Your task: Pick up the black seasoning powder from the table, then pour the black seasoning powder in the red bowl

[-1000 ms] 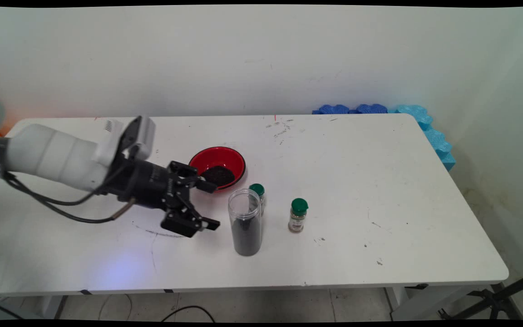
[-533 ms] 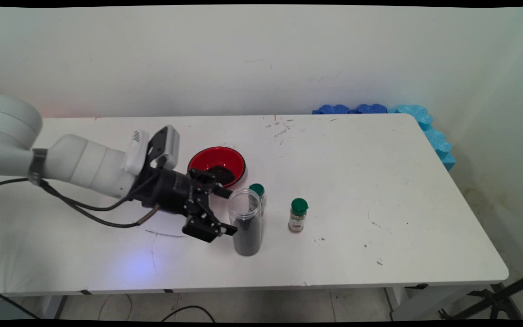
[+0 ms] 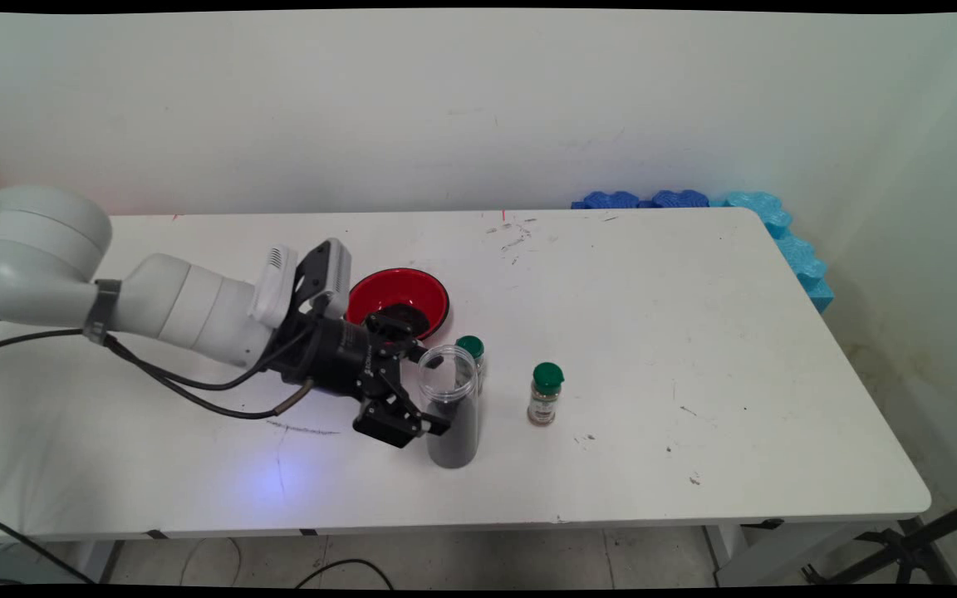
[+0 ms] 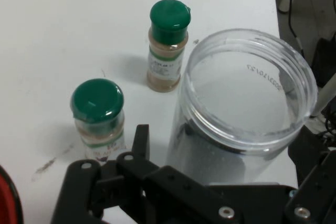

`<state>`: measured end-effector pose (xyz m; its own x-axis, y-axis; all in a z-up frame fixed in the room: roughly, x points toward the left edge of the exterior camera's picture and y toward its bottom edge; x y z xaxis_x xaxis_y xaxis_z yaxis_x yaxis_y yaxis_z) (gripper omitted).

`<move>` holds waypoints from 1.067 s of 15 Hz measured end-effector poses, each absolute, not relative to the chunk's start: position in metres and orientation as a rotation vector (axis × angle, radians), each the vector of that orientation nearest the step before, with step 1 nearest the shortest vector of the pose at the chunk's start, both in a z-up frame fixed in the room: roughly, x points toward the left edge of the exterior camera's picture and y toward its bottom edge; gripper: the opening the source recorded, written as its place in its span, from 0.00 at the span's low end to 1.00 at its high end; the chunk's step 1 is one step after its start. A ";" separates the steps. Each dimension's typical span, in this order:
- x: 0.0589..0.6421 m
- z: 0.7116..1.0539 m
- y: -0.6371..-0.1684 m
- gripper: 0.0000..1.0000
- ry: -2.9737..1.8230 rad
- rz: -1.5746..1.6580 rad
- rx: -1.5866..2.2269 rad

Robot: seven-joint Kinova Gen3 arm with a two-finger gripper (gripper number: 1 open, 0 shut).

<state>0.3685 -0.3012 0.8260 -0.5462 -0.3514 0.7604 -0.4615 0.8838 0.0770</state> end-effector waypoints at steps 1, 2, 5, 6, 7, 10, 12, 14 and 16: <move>0.367 0.825 -0.302 1.00 -2.202 0.166 0.578; 0.366 0.823 -0.304 1.00 -2.202 0.166 0.574; 0.363 0.821 -0.307 1.00 -2.201 0.167 0.567; 0.362 0.820 -0.308 1.00 -2.200 0.167 0.566; 0.361 0.819 -0.309 1.00 -2.199 0.166 0.564; 0.358 0.818 -0.311 0.00 -2.193 0.166 0.562; 0.357 0.818 -0.312 0.00 -2.190 0.167 0.560; 0.357 0.820 -0.312 0.00 -2.189 0.161 0.554; 0.359 0.825 -0.311 0.00 -2.187 0.152 0.542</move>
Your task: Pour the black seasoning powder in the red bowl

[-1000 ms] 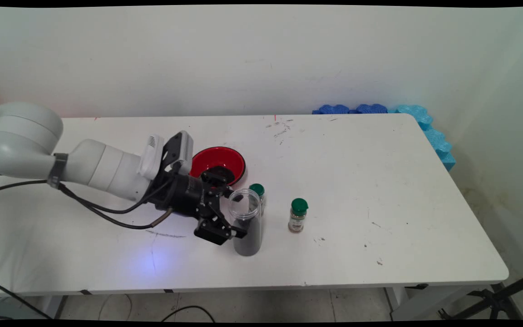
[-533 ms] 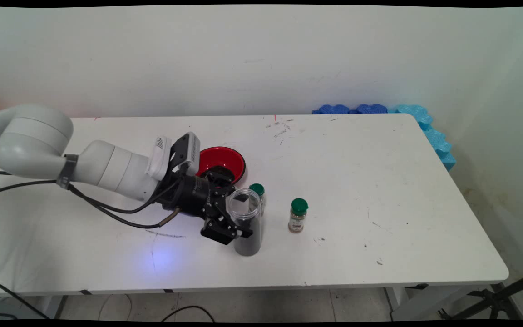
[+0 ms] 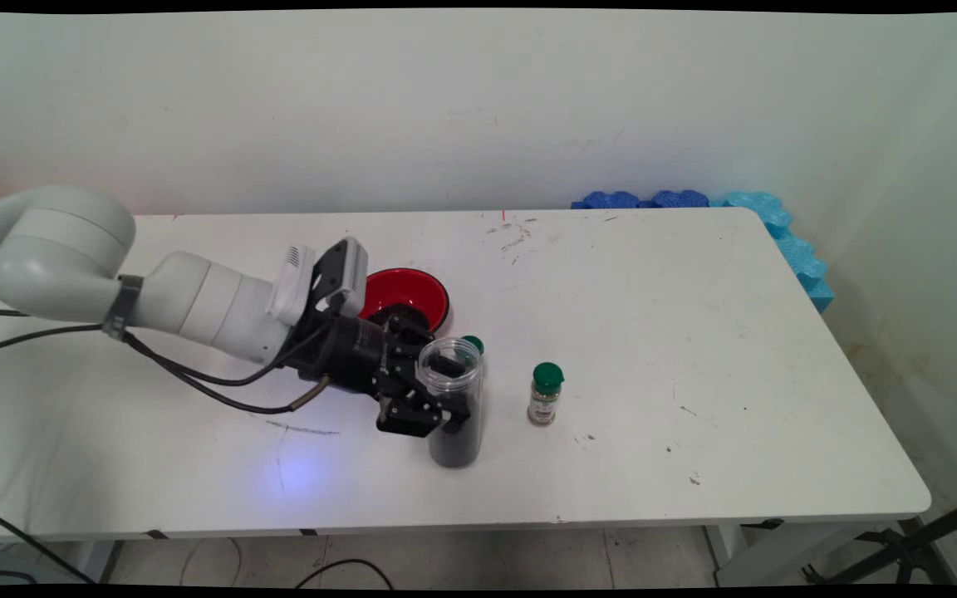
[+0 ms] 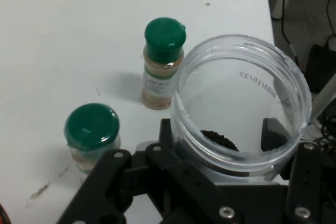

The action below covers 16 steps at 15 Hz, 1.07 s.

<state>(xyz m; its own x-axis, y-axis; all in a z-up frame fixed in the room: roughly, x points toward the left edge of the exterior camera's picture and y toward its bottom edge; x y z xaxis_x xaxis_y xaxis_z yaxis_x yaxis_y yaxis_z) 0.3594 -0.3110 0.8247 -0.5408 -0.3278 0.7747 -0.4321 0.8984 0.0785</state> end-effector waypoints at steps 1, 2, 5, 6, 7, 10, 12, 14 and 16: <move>0.361 0.829 -0.310 0.00 -2.186 0.147 0.534; 0.363 0.833 -0.308 0.00 -2.185 0.142 0.526; 0.372 0.848 -0.303 0.00 -2.183 0.127 0.504; 0.376 0.854 -0.301 0.00 -2.182 0.122 0.501; 0.381 0.860 -0.299 0.00 -2.181 0.117 0.499; 0.395 0.881 -0.295 0.00 -2.177 0.101 0.490; 0.405 0.894 -0.292 0.00 -2.175 0.089 0.485; 0.415 0.909 -0.290 0.00 -2.174 0.076 0.483; 0.424 0.922 -0.289 0.00 -2.174 0.063 0.480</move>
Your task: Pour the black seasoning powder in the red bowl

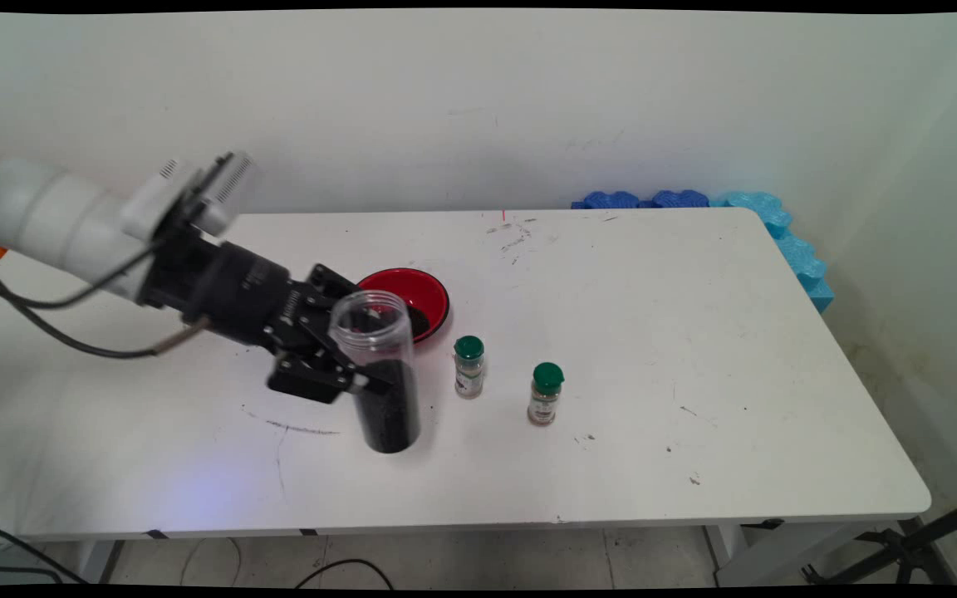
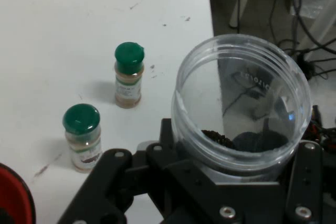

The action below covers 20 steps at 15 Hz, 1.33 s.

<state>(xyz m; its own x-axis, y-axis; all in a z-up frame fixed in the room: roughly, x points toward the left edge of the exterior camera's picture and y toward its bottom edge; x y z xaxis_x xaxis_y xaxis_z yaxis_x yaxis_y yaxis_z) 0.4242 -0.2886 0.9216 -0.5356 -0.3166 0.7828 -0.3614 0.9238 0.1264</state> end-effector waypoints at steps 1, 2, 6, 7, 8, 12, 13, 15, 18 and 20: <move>0.429 0.929 -0.288 0.00 -2.175 0.056 0.479; 0.435 0.937 -0.287 0.00 -2.175 0.048 0.476; 0.453 0.964 -0.289 0.00 -2.174 0.027 0.482; 0.458 0.972 -0.290 0.00 -2.174 0.021 0.487; 0.462 0.979 -0.291 0.00 -2.175 0.016 0.493; 0.473 1.002 -0.295 0.00 -2.177 -0.001 0.521; 0.475 1.007 -0.297 0.00 -2.177 -0.005 0.529; 0.478 1.015 -0.300 0.00 -2.176 -0.009 0.544; 0.481 1.024 -0.304 0.00 -2.164 -0.013 0.572; 0.483 1.028 -0.306 0.00 -2.160 -0.021 0.590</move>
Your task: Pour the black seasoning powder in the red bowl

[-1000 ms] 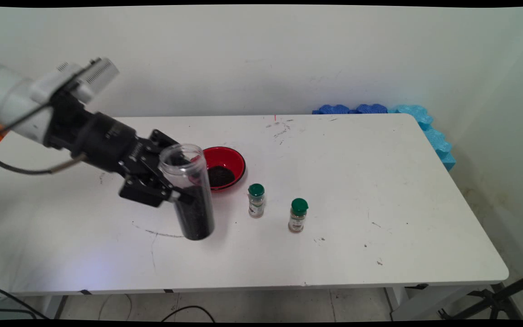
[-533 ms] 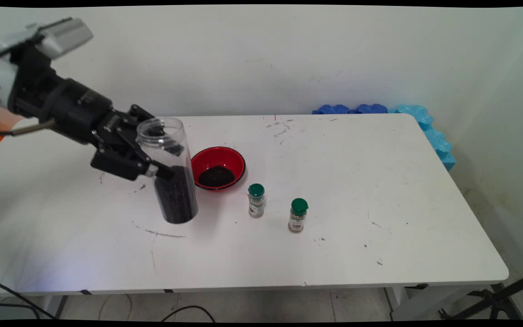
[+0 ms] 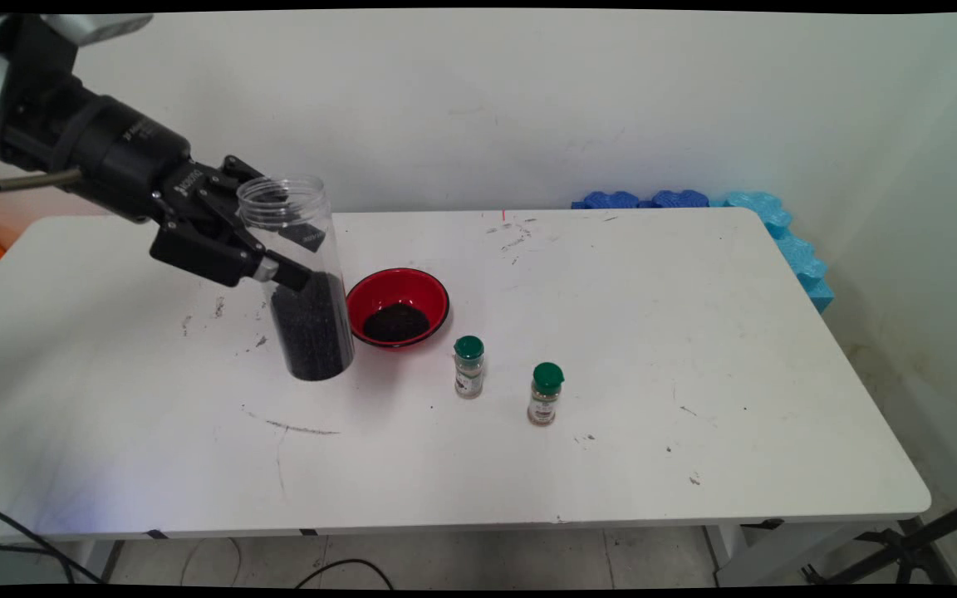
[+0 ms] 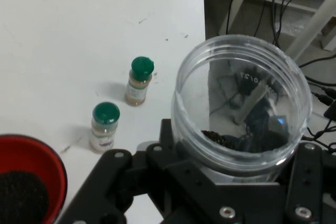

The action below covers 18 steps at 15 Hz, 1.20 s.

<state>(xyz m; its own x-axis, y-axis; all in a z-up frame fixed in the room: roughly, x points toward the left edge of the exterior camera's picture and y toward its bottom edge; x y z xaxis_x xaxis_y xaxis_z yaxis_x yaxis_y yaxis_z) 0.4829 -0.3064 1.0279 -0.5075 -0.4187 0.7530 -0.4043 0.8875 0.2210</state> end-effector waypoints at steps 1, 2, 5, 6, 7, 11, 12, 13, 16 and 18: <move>0.484 1.028 -0.307 0.00 -2.164 -0.030 0.605; 0.486 1.028 -0.309 0.00 -2.168 -0.038 0.616; 0.487 1.026 -0.313 0.00 -2.179 -0.064 0.644; 0.487 1.024 -0.315 0.00 -2.183 -0.073 0.662; 0.488 1.021 -0.319 0.00 -2.182 -0.087 0.702; 0.490 1.008 -0.337 0.00 -2.123 -0.166 0.941; 0.490 1.004 -0.341 0.00 -2.107 -0.186 0.989; 0.490 0.999 -0.346 0.00 -2.084 -0.210 1.045; 0.489 0.982 -0.359 0.00 -2.023 -0.274 1.189; 0.488 0.971 -0.366 0.00 -1.976 -0.319 1.280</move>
<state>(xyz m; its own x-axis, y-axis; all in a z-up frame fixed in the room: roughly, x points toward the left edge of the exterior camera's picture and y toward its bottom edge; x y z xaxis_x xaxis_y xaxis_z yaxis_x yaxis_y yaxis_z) 0.4881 -0.3662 0.9710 -0.2215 -0.8643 0.4517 -0.6779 0.4694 0.5658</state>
